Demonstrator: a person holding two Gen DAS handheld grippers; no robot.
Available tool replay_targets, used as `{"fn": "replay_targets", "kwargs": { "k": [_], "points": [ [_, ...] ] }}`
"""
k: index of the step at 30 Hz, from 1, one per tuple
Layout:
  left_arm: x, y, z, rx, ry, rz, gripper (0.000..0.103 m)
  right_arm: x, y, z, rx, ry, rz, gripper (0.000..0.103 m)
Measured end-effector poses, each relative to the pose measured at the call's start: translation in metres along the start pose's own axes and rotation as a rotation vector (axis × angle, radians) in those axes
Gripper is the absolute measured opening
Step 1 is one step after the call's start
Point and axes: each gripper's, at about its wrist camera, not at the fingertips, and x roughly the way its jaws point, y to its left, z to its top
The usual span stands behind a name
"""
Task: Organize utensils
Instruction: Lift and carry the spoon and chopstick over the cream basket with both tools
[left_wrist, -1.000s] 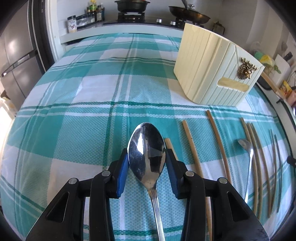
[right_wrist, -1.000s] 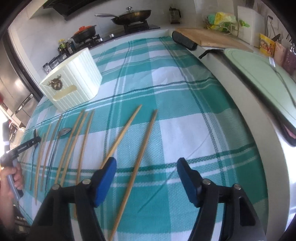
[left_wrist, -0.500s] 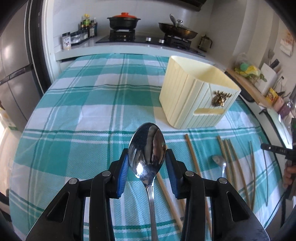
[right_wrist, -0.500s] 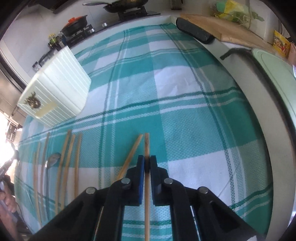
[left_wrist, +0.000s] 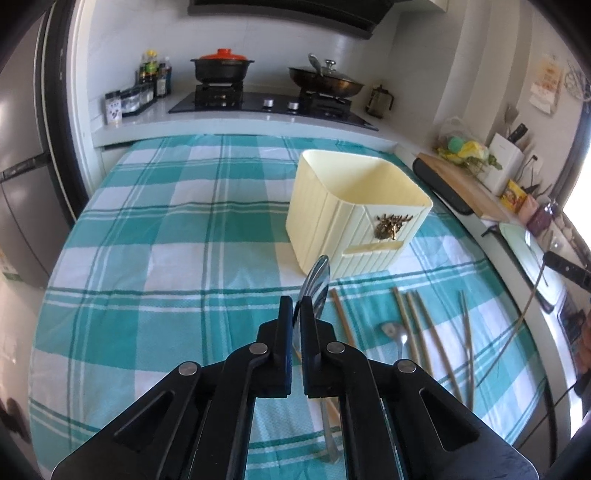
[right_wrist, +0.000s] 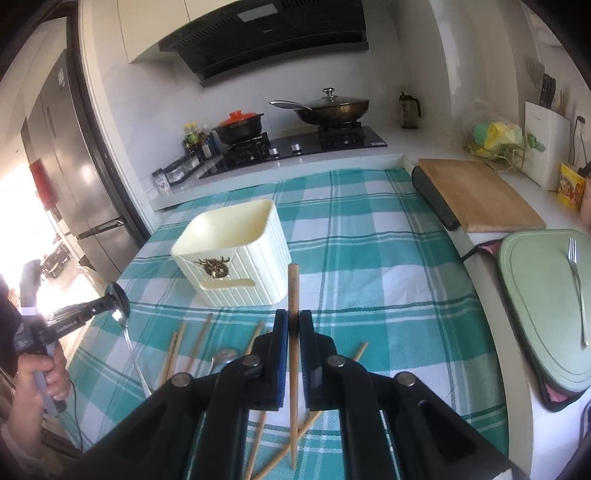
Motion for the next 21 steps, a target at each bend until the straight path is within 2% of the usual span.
{"fn": "replay_targets", "kwargs": {
  "k": [5, 13, 21],
  "points": [
    [-0.002, 0.015, -0.001, -0.051, 0.006, -0.02, 0.0, -0.019, 0.008, 0.004, -0.001, -0.046, 0.024, 0.006],
    [-0.037, 0.008, 0.012, -0.006, -0.067, -0.011, 0.0, -0.032, 0.019, 0.02, -0.042, -0.086, 0.033, 0.006],
    [-0.065, 0.004, 0.046, -0.003, -0.147, -0.034, 0.0, -0.035, 0.035, 0.054, -0.09, -0.134, 0.038, 0.006]
  ]
}}
